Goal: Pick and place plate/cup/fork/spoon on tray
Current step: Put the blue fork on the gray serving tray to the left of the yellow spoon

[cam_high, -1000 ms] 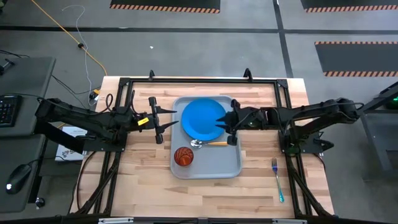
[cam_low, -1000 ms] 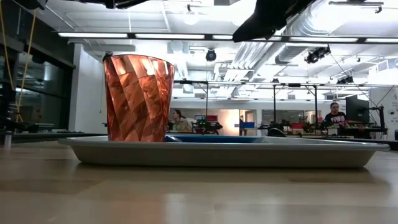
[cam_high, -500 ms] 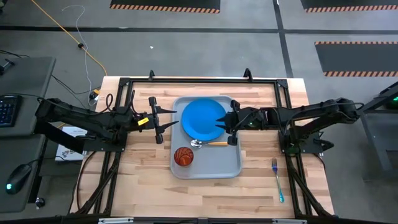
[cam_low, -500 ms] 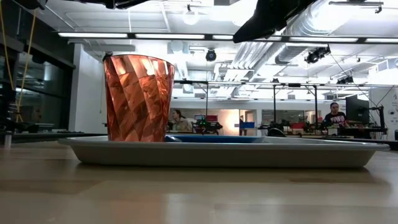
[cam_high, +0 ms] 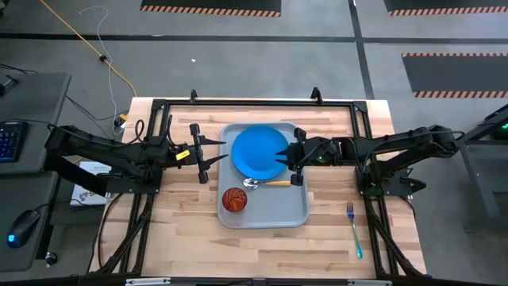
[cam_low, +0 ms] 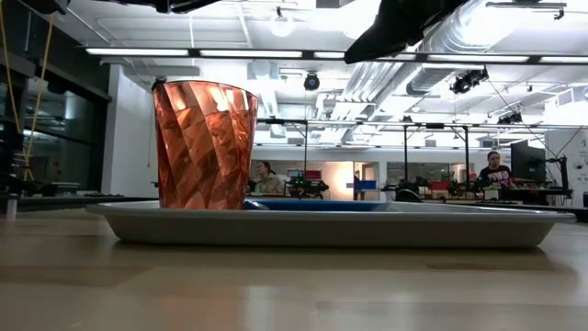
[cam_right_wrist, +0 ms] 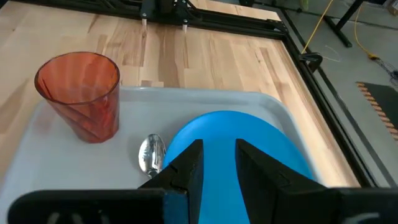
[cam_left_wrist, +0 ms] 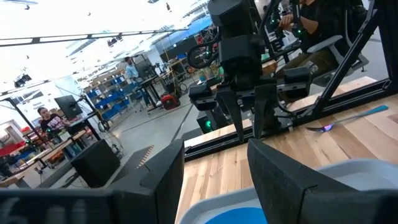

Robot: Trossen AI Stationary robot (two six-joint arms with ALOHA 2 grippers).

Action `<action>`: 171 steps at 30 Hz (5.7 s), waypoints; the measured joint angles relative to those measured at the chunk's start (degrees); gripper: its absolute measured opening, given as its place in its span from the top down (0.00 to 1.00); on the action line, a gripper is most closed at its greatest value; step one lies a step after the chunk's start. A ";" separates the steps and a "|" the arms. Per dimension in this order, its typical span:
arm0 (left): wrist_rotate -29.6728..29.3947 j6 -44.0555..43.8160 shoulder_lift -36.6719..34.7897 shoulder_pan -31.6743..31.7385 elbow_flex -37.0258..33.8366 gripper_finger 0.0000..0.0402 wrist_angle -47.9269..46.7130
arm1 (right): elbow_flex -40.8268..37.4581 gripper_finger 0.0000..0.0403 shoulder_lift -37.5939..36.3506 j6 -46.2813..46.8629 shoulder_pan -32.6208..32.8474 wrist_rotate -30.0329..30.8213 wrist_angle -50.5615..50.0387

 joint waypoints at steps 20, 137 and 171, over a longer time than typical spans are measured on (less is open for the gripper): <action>0.02 0.00 0.02 0.00 0.00 0.58 -0.33 | -0.04 0.79 0.00 25.23 -0.55 -4.07 -37.22; -0.17 0.96 0.00 0.04 0.00 0.58 1.00 | -5.70 0.48 20.37 133.69 49.29 -21.31 -43.94; -0.15 0.92 0.00 0.04 0.00 0.58 1.27 | -5.66 0.93 21.59 124.64 49.16 -18.36 -37.82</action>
